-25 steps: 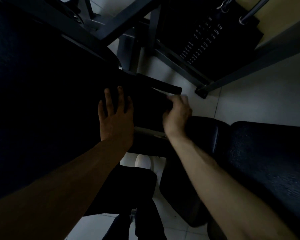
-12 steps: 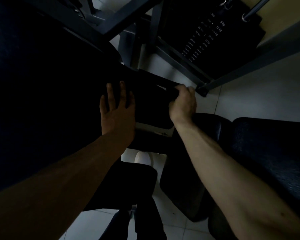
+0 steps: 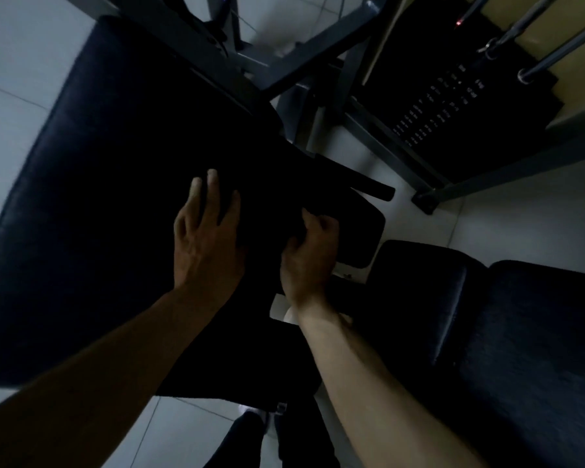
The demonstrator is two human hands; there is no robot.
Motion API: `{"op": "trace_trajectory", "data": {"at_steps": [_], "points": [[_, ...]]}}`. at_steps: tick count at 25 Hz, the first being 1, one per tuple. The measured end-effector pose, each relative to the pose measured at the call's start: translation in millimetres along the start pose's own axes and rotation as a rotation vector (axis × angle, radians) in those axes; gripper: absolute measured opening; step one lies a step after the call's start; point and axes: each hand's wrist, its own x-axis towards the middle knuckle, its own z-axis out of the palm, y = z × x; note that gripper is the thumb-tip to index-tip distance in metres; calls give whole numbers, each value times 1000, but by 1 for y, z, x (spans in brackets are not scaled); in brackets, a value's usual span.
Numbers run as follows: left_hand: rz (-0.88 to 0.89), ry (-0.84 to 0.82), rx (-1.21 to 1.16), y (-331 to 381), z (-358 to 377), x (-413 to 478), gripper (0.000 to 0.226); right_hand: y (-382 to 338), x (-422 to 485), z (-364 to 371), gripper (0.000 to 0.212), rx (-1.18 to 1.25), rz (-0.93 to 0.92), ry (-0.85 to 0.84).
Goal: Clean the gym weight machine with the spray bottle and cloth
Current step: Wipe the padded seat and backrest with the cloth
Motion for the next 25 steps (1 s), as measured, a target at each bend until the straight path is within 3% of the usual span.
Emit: {"op": "trace_trajectory", "data": {"at_steps": [4,6,7,9,11,13,15,17,18,19,22,23,25], "points": [[-109,46,-69,-33,-9,-34,91,-23,-13,7,37,-52,-659,-267],[-129,66,-95,-42,-8,-46,97,6,27,-8,34,-97,-630,-226],[-150,76,-109,-47,-7,-52,101,13,46,-18,34,-182,-536,-128],[-210,87,-110,-55,-6,-63,108,20,57,-23,37,-122,-249,16],[-280,98,-107,-63,-7,-73,111,-2,24,2,39,-55,-187,21],[-355,113,-99,-72,-6,-84,109,-26,-41,35,36,9,-329,-168],[-410,141,-92,-84,-6,-96,103,-35,-97,54,29,-3,-597,-346],[-444,165,-78,-99,-7,-107,107,-36,-89,56,35,-126,-954,-406],[-453,169,-75,-107,-9,-113,112,-39,-68,57,37,-153,-995,-381],[-461,167,-80,-114,-11,-118,116,-50,-46,51,36,-151,-924,-350],[-528,161,-107,-127,-17,-128,122,-81,26,39,27,11,-454,-43],[-566,157,-113,-131,-20,-130,124,-90,34,41,26,61,-329,-18],[-636,131,-135,-145,-29,-128,125,-100,4,58,24,25,-363,-8]]}}
